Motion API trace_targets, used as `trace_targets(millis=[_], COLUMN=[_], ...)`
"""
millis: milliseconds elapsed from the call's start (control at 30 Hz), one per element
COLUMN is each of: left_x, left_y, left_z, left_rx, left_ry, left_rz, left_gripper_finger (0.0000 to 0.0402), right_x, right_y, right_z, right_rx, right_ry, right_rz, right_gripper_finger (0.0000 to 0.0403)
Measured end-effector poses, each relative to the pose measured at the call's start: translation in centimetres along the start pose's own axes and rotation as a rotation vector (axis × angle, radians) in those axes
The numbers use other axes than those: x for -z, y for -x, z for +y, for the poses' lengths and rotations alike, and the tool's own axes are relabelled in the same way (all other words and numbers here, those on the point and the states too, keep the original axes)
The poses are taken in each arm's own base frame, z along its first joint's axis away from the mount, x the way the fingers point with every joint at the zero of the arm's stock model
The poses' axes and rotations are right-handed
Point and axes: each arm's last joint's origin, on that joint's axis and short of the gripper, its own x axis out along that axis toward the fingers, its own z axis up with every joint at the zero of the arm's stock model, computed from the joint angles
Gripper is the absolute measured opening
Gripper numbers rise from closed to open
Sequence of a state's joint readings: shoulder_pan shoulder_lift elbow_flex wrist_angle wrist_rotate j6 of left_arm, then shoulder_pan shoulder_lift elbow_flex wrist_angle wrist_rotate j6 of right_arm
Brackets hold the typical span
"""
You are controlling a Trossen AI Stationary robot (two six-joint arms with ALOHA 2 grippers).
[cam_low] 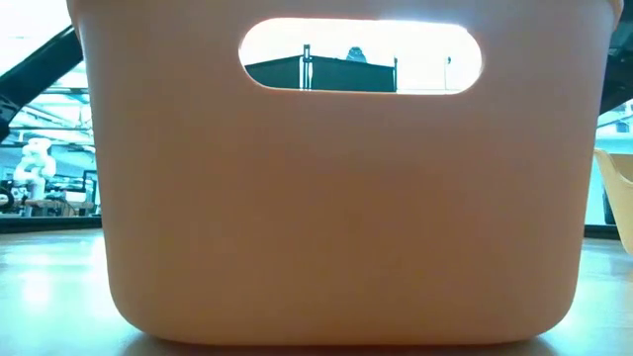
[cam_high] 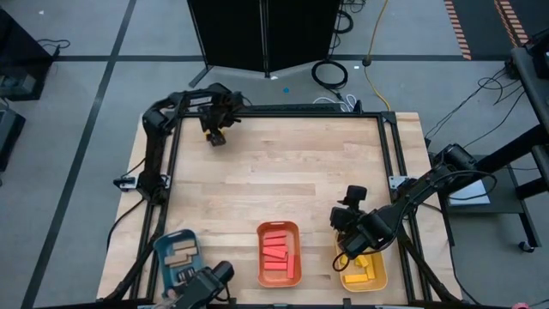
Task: Sort blocks
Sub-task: Adjust the top left yellow block
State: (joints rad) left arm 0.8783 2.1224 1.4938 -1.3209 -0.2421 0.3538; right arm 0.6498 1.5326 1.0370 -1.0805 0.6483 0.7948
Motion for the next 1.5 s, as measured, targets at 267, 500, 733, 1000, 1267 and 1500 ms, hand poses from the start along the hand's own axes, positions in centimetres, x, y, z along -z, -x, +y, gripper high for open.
trace_targets(millis=[267,500,733,1000,1267,1500], left_x=[-1.2,-0.9,-0.9,-0.6,2.9,8.4], left_y=[0.8,3.0,6.5,11.1,7.0,-0.3], left_z=[0.6,0.3,-0.3,-2.1,-5.8,-9.7], left_rx=[-0.017,0.008,0.018,0.101,0.319,0.267], left_ry=[-0.009,-0.023,-0.096,-0.241,-0.291,-0.302], left_rz=[0.019,0.029,-0.133,-0.635,-0.900,-0.805], left_gripper_finger=[0.0210,0.0210,0.0210,0.0210,0.0210,0.0210], right_x=[-0.1,-0.1,-0.3,-0.6,-0.9,-1.1], right_y=[0.0,0.0,-0.3,-0.3,-0.3,-0.3], right_z=[0.1,0.0,-0.2,0.0,0.3,0.1], right_rx=[-0.007,-0.011,-0.007,-0.018,-0.040,0.011], right_ry=[-0.008,0.037,0.032,0.006,0.000,0.126], right_rz=[-0.005,0.001,0.006,-0.017,-0.053,-0.094], right_gripper_finger=[0.0198,0.0198,0.0198,0.0198,0.0198,0.0198])
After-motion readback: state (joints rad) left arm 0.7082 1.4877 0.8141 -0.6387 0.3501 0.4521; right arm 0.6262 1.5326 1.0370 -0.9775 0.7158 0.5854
